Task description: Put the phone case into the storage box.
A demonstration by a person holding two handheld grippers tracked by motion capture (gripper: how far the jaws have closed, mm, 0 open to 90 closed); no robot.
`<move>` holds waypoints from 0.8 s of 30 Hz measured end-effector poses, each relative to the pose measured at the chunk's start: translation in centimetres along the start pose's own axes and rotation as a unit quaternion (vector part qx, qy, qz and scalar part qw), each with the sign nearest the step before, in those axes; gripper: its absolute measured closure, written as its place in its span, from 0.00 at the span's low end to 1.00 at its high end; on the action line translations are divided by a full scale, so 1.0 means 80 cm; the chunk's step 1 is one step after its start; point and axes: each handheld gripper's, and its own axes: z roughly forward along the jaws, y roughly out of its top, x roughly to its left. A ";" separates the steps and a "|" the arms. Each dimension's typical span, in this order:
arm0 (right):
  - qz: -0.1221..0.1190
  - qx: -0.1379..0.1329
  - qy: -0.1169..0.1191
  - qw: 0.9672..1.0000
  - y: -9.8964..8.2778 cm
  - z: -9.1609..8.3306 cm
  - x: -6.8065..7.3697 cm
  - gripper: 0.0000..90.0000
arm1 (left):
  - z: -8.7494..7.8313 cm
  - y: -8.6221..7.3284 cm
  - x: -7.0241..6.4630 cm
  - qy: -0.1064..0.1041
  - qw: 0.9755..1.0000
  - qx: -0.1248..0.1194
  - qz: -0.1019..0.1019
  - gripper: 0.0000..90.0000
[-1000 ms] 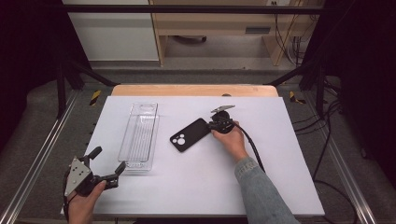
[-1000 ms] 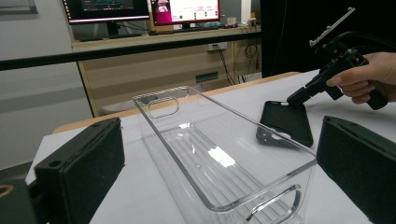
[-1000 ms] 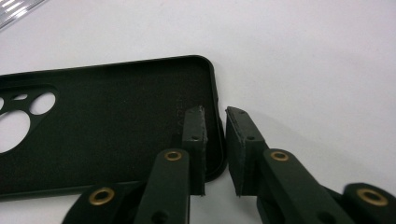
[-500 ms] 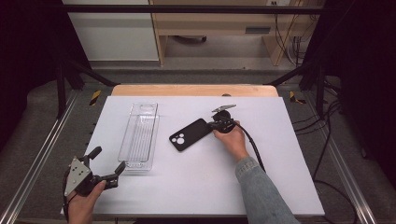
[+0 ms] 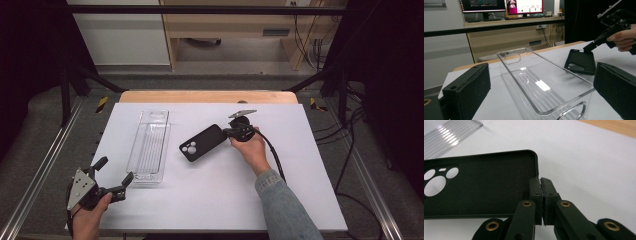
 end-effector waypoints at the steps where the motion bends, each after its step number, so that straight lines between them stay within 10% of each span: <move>1: 0.000 -0.004 -0.003 1.000 0.001 -0.005 0.001 0.99 | 0.000 0.000 0.000 0.001 1.000 -0.001 -0.002 0.01; 24: 0.048 -0.077 -0.038 0.995 -0.061 -0.101 -0.007 0.99 | 0.002 -0.003 -0.004 0.001 1.000 0.012 -0.008 0.01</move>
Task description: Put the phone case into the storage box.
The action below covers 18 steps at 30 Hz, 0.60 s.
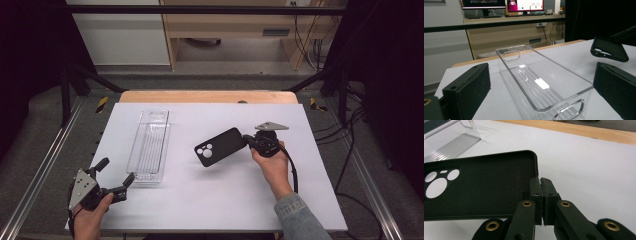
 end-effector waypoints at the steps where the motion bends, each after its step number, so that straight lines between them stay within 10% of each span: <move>1: 0.004 -0.002 -0.001 1.000 -0.003 -0.004 -0.001 0.99 | 0.000 0.000 0.000 0.000 1.000 0.001 -0.002 0.01; 18: 0.035 -0.057 -0.029 0.997 -0.051 -0.066 -0.024 0.99 | 0.000 0.010 -0.021 -0.005 1.000 0.002 -0.001 0.01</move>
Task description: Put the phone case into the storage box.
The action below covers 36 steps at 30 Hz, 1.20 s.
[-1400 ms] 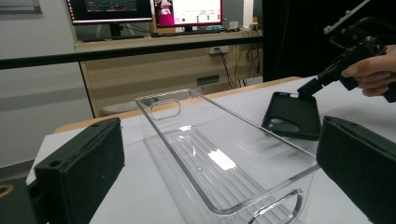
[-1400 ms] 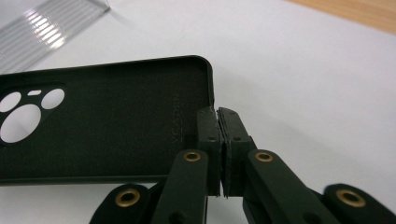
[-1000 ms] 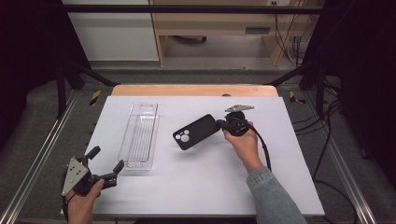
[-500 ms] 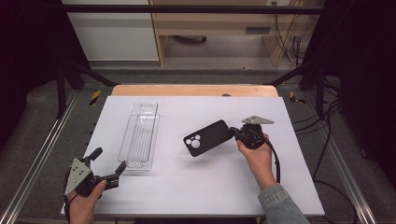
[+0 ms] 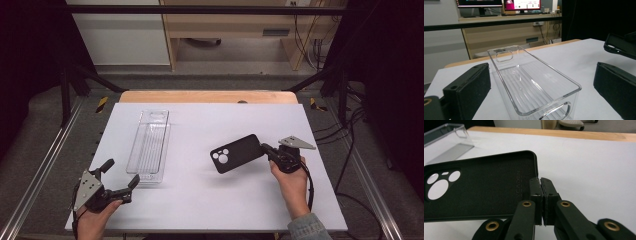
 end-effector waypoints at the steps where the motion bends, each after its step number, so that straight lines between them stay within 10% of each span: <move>1: 0.006 -0.004 -0.001 1.000 -0.002 -0.002 -0.002 0.99 | 0.000 0.001 0.000 0.003 1.000 0.003 0.000 0.01; 36: 0.055 -0.067 -0.019 0.996 -0.015 -0.021 0.009 0.99 | 0.096 0.085 -0.098 -0.061 0.997 0.056 0.000 0.01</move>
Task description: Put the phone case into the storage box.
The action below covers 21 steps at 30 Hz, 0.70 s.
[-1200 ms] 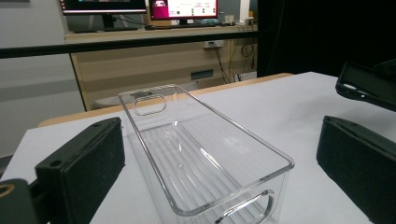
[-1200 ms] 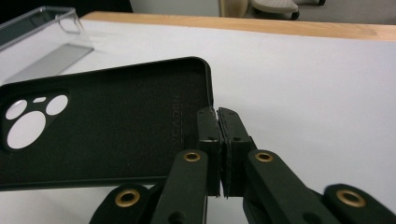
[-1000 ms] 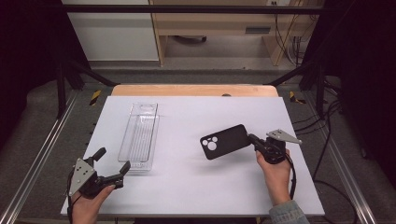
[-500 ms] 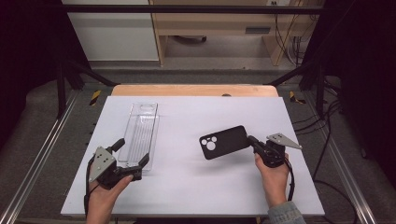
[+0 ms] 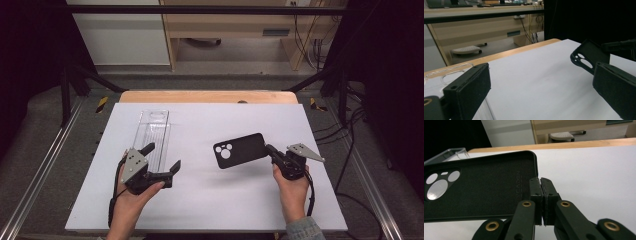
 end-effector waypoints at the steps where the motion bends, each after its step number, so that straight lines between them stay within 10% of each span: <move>1: -0.001 -0.001 0.000 1.000 0.000 0.000 0.001 0.99 | 0.001 0.001 -0.001 0.001 1.000 0.001 0.002 0.01; 21: -0.023 -0.011 -0.002 1.000 0.000 0.005 0.019 0.99 | 0.031 0.017 -0.033 -0.002 0.999 0.028 -0.017 0.02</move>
